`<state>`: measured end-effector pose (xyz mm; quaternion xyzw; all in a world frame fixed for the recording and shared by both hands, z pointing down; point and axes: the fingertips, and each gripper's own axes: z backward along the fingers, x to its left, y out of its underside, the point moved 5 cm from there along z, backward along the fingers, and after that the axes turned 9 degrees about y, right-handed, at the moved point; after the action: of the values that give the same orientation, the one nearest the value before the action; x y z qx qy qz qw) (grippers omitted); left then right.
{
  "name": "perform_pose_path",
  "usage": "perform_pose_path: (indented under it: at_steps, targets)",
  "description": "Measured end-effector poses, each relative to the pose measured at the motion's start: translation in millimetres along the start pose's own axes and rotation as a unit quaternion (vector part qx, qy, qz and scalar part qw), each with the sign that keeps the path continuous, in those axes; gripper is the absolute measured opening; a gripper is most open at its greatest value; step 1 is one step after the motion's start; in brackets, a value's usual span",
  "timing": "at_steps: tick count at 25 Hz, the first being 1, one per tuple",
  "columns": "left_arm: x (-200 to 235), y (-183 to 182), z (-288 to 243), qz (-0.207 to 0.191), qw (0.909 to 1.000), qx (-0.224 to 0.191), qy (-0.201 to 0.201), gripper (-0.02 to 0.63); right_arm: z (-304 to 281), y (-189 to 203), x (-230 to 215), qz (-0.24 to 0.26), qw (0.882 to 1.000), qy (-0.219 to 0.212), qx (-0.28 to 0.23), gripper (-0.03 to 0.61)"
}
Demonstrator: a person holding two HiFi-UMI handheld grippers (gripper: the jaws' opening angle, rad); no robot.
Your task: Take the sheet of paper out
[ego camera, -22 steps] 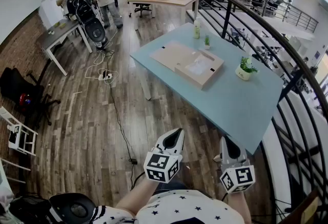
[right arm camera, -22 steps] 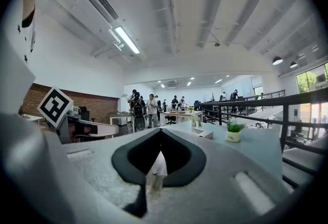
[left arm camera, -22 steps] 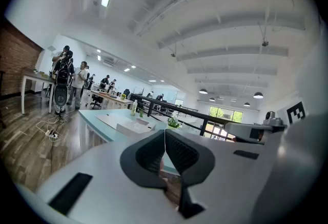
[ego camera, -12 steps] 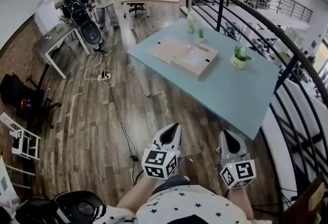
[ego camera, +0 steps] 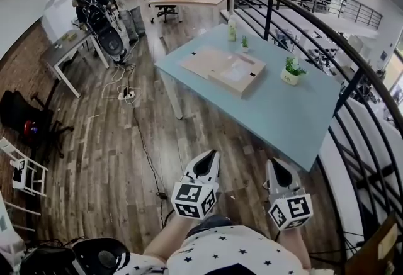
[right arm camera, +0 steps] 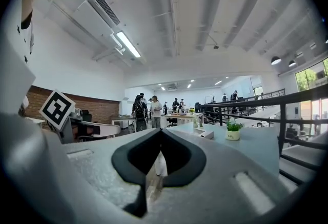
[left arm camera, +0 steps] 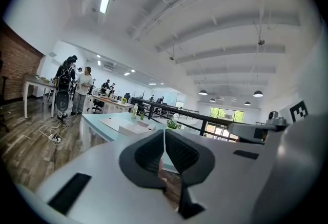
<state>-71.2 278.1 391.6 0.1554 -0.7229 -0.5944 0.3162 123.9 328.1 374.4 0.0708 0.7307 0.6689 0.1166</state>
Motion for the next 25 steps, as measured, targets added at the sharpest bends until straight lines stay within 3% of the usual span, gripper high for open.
perform_pose_path:
  at_steps: [9,13,20,25]
  targets:
    - [4,-1,-7,-0.002,1.0000,0.006,-0.002,0.010,-10,2,-4,0.002,1.000,-0.007,0.004,0.006]
    - [5,-1,-9,-0.005,0.9999,0.013,0.005,0.057,-15,3,-3,0.003,1.000,-0.016,0.013,0.006]
    - [12,1,-26,-0.003,0.9998,0.021,0.005,0.095,-31,6,-12,0.001,0.999,-0.031,0.027,0.039]
    - [20,0,-48,-0.002,0.9995,0.027,0.012,0.124,-52,8,-25,-0.003,0.999,-0.022,0.032,0.100]
